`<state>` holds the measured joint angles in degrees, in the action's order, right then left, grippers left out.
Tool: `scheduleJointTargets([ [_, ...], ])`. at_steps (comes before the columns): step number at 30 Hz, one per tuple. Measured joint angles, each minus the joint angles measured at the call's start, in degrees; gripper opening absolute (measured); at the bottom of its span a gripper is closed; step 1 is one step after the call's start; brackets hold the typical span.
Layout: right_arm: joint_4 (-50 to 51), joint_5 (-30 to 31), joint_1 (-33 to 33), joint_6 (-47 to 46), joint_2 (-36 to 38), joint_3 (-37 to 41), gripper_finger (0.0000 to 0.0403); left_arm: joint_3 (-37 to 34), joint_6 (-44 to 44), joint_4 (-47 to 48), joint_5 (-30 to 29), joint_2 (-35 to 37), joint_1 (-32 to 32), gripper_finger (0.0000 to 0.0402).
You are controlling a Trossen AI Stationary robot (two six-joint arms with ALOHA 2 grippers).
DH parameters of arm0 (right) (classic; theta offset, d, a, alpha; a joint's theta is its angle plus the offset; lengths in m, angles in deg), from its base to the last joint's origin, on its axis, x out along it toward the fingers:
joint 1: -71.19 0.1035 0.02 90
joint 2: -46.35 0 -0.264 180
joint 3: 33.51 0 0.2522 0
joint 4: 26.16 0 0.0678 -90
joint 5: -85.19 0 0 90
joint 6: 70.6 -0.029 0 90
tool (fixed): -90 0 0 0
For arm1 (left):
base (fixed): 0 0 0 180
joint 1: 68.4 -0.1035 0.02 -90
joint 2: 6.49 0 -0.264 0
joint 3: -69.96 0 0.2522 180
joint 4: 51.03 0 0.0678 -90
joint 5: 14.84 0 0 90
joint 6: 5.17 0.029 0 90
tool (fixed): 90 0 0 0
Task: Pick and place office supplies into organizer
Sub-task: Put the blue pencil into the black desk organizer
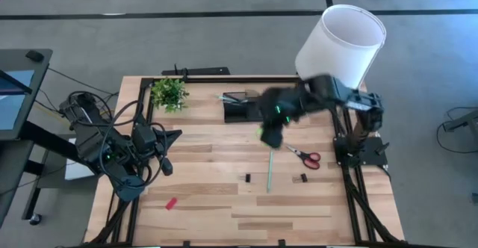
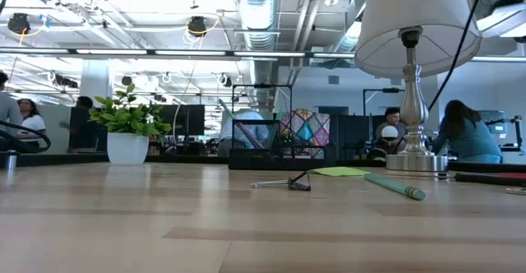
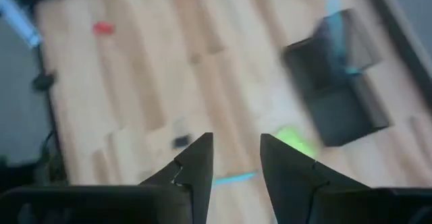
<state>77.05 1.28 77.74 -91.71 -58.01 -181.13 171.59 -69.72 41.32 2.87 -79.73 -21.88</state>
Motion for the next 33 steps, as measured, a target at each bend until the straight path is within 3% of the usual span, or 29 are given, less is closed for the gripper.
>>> scheduleJointTargets([
  [3,0.4,2.3,7.4,-3.8,-0.3,0.3,0.0116,0.0,-1.1,0.0,-0.4,-0.7,0.0,0.0000],
  [11,0.5,6.9,23.2,-26.6,-7.7,0.3,0.0114,0.0,-3.8,-0.6,-0.1,-3.1,0.0,0.0000],
  [20,0.5,12.0,28.5,-54.6,-15.1,0.3,0.0087,0.0,-5.0,-4.2,-1.5,-2.2,0.1,0.0000],
  [28,0.6,19.8,37.1,-84.1,-23.9,0.2,0.0097,0.0,-0.3,-5.1,1.5,1.6,2.0,0.0000],
  [30,0.5,21.7,38.1,-88.2,-26.4,0.2,0.0102,0.0,0.6,-5.1,1.5,2.1,2.8,0.0000],
  [33,0.6,19.4,37.8,-90.1,-29.7,0.2,0.0108,0.0,2.1,-5.2,1.5,2.4,3.5,0.0000],
])
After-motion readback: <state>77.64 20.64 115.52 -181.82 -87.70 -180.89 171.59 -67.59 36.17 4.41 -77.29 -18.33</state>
